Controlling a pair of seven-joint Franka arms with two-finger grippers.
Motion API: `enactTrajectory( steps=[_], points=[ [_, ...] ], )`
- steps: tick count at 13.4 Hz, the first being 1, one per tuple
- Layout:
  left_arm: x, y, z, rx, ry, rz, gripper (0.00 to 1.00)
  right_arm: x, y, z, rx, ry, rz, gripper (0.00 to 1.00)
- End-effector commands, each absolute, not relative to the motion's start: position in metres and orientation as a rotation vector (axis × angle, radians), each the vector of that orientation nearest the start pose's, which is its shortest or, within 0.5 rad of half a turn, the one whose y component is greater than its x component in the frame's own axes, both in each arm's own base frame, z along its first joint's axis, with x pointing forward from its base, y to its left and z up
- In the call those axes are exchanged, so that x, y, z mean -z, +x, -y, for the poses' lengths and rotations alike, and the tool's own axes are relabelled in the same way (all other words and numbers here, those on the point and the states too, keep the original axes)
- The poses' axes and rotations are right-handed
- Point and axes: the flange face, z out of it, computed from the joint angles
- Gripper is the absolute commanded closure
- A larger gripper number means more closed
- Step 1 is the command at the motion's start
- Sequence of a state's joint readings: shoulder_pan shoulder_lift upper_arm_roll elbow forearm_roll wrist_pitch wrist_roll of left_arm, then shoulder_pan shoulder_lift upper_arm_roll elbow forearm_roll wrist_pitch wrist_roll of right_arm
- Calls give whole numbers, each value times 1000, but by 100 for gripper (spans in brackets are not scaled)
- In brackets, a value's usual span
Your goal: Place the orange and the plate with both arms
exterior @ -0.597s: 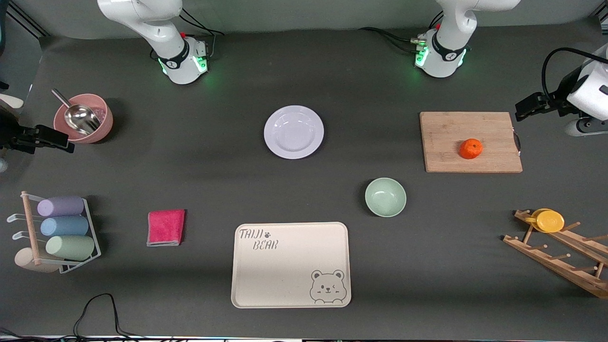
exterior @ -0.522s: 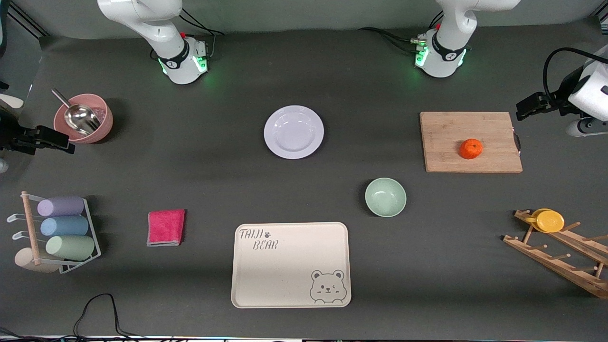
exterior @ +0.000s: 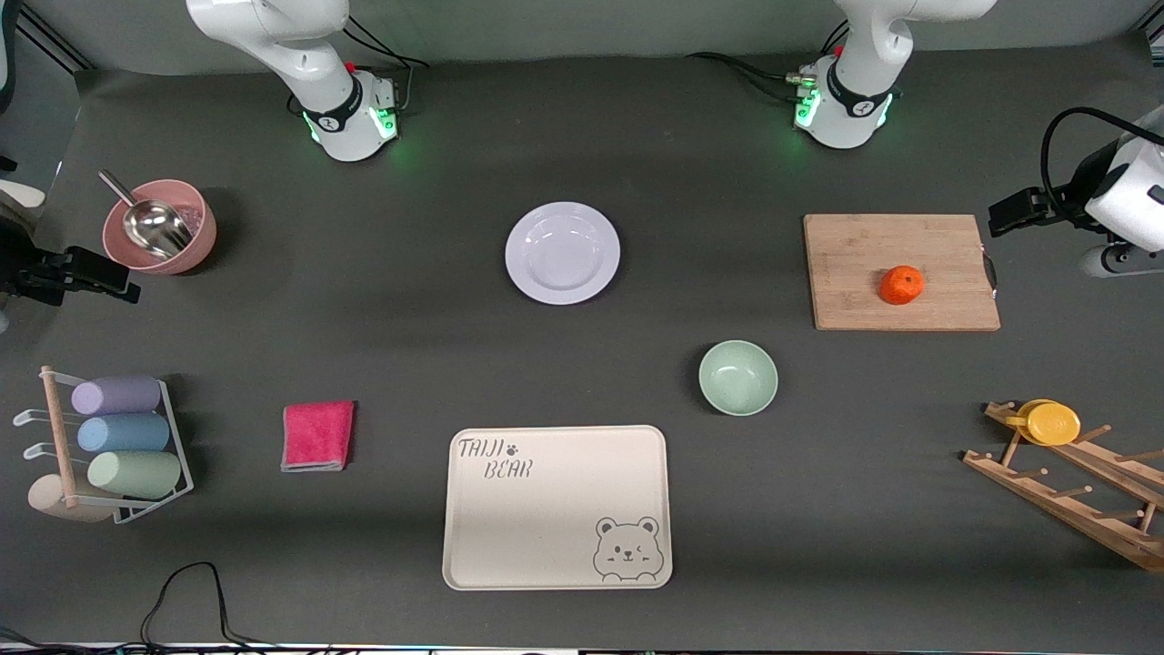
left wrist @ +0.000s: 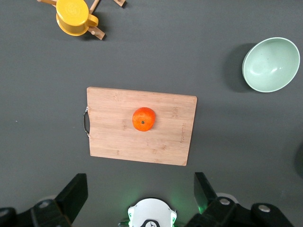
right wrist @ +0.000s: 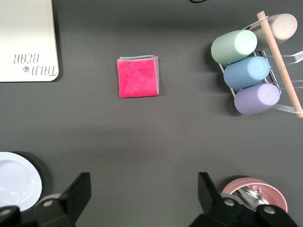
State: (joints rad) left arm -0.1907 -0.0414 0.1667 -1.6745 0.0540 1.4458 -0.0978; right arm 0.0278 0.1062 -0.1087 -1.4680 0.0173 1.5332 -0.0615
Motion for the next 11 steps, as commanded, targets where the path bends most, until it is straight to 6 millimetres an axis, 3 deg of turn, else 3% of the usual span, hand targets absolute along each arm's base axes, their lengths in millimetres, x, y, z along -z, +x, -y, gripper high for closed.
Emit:
enactTrajectory(
  steps=[1,4,7,9,11],
  points=[
    [-598,524,2,-297,-3068,93,0,-615,580,40,-33,-3140,-52,0],
    [-609,507,-37,-349,-3079,106,0,-612,581,39,-40,-3140,-45,0],
    [-615,478,-44,-378,-3082,123,0,-614,579,37,-43,-3146,-52,0],
    [-603,457,-45,-378,-3094,118,0,-629,565,37,-40,-3139,-55,0],
    [-573,443,-43,-352,-3107,111,0,-642,539,37,-26,-3131,-55,0]
  ],
)
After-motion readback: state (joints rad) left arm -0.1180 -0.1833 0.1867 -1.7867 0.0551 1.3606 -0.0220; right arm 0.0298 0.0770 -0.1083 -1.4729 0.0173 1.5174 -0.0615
